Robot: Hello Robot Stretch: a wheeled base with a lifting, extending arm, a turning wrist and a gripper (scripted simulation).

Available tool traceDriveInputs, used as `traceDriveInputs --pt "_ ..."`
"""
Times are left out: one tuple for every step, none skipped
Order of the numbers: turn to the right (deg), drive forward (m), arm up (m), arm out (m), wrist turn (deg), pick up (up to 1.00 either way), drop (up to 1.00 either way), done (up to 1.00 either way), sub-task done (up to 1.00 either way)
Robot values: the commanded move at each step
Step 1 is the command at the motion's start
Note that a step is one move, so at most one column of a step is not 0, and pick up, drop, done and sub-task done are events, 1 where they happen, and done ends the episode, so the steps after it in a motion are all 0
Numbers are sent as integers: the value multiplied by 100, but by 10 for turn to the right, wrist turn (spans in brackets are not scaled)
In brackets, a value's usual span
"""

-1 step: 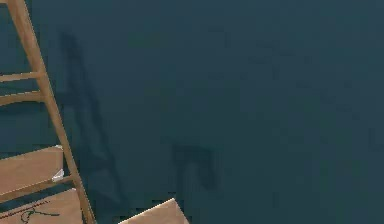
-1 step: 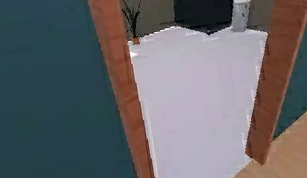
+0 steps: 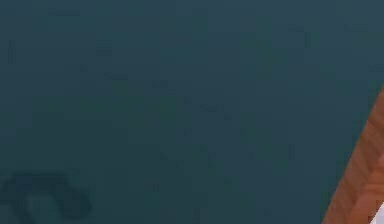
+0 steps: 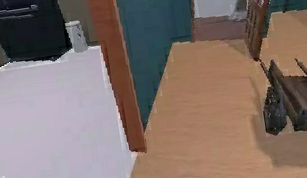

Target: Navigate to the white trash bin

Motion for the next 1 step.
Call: traceDriveInputs --pt "450 0 0 0 0 0 0 0 0"
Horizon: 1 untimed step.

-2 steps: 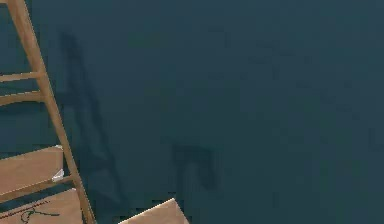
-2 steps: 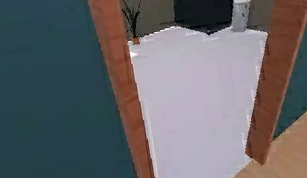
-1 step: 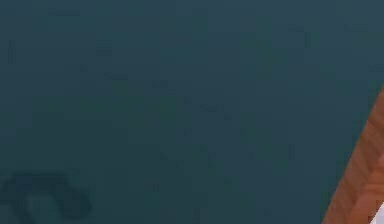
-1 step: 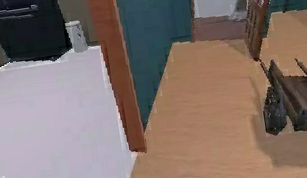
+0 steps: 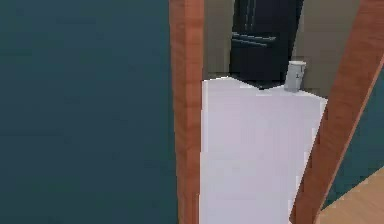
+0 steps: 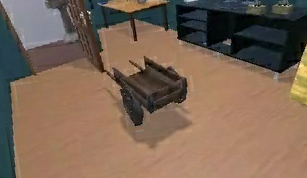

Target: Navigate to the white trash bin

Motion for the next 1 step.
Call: traceDriveInputs --pt "450 0 0 0 0 0 0 0 0"
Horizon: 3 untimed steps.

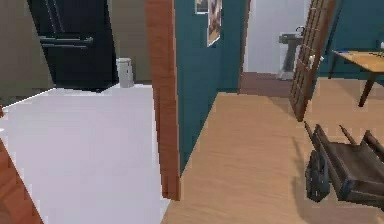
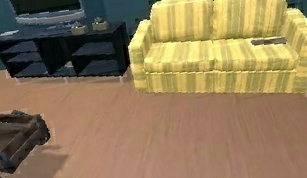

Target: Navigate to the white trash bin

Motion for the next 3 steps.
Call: traceDriveInputs --pt "0 60 0 0 0 0 0 0 0" --pt "-450 0 0 0 0 0 0 0 0" --pt "0 65 0 0 0 0 0 0 0"
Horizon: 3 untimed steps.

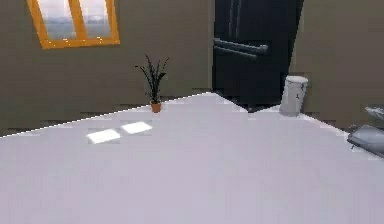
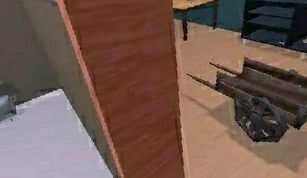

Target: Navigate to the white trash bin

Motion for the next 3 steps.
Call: traceDriveInputs --pt "-300 0 0 0 0 0 0 0 0" --pt "0 15 0 0 0 0 0 0 0" --pt "450 0 0 0 0 0 0 0 0"
